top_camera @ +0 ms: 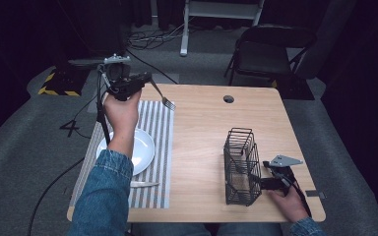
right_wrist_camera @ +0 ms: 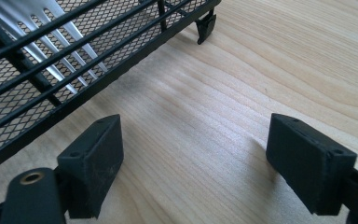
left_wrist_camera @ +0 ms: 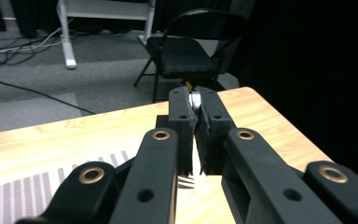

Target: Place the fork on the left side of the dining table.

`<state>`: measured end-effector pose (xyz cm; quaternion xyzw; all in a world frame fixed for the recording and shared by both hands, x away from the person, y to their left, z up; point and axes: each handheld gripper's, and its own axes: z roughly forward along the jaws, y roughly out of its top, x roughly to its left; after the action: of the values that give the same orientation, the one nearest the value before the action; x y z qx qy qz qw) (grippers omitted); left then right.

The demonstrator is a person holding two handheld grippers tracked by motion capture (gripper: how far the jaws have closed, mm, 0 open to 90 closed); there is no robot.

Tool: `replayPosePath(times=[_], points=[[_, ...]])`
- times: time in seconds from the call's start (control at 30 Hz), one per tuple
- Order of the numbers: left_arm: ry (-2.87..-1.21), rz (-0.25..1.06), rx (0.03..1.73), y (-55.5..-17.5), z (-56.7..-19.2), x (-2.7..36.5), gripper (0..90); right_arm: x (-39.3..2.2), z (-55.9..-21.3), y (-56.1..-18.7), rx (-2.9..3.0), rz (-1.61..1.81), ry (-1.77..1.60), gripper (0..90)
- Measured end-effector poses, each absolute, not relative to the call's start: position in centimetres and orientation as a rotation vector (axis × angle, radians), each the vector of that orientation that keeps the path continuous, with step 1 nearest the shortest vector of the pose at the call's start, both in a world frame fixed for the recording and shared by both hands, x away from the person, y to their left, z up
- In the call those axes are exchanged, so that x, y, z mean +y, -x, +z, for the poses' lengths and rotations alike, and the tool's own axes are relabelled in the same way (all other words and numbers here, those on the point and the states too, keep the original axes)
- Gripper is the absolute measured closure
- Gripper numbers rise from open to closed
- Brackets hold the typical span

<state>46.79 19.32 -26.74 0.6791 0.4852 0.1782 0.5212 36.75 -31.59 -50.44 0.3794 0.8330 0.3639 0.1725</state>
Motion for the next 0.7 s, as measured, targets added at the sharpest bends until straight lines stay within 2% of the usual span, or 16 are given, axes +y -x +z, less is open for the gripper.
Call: replayPosePath(times=[0.5,0.7], points=[[-1.644,0.452,1.232,-49.7,-28.8,21.6,85.8,-31.6,-50.4,-36.7,2.359,1.033,-1.081,18.9],[-1.654,0.424,1.288,-51.1,-31.4,22.3,85.8,-31.6,-50.4,-36.7,2.360,1.032,-1.080,18.9]])
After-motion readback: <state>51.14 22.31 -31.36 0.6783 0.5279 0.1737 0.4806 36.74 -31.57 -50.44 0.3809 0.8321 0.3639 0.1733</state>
